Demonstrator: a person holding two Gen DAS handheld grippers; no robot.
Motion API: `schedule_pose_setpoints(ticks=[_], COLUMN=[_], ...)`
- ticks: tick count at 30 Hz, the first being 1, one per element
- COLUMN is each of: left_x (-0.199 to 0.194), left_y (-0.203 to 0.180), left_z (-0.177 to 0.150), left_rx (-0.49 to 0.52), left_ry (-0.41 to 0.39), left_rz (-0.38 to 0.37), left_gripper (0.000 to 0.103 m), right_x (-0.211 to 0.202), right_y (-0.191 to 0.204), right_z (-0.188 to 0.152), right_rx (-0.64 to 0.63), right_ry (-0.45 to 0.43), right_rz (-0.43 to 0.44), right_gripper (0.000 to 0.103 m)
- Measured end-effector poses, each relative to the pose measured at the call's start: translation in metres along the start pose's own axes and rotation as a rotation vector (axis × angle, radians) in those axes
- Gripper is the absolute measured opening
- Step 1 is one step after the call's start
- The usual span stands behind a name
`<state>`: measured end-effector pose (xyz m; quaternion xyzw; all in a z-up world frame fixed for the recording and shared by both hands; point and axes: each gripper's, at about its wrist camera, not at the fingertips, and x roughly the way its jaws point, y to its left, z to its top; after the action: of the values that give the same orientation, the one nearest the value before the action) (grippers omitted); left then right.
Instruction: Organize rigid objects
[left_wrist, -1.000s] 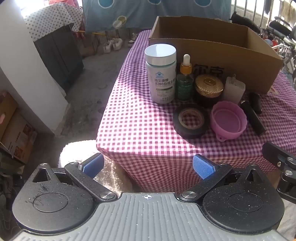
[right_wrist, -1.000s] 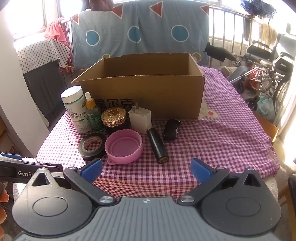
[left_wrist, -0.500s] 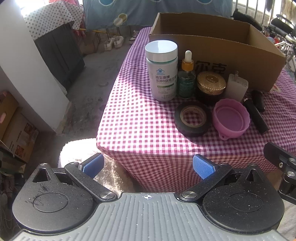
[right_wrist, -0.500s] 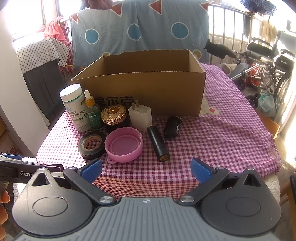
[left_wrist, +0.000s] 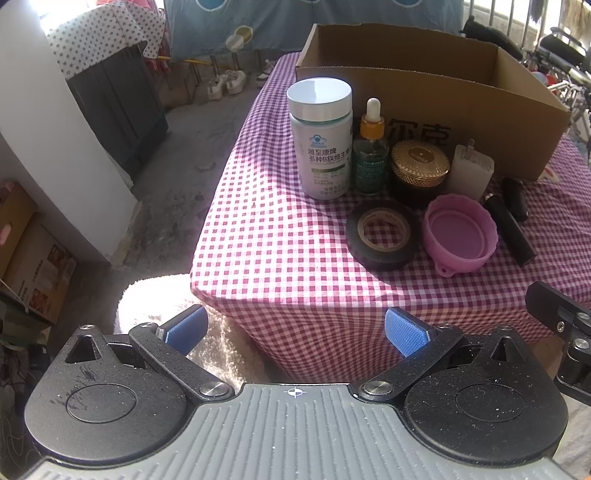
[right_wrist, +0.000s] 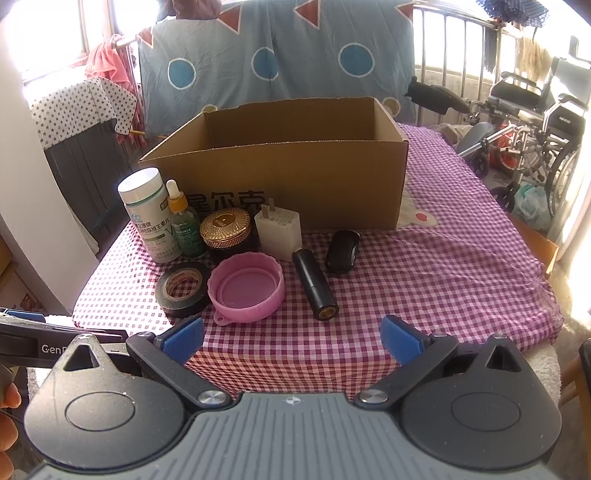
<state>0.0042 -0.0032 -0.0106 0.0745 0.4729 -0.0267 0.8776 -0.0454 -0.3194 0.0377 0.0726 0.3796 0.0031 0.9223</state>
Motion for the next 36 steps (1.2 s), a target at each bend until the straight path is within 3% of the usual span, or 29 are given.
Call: schedule_pose_setpoints(ticks=[36], left_x=[0.0065], left_y=[0.0001], left_z=[0.0013], left_rx=[0.007], left_ry=[0.020], left_rz=[0.009], left_gripper=[0.103], right_x=[0.0038], right_y=[0.0001], right_z=[0.0020], right_rx=[0.004], right_ry=[-0.002], right_rz=[-0.001], right_gripper=[0.103])
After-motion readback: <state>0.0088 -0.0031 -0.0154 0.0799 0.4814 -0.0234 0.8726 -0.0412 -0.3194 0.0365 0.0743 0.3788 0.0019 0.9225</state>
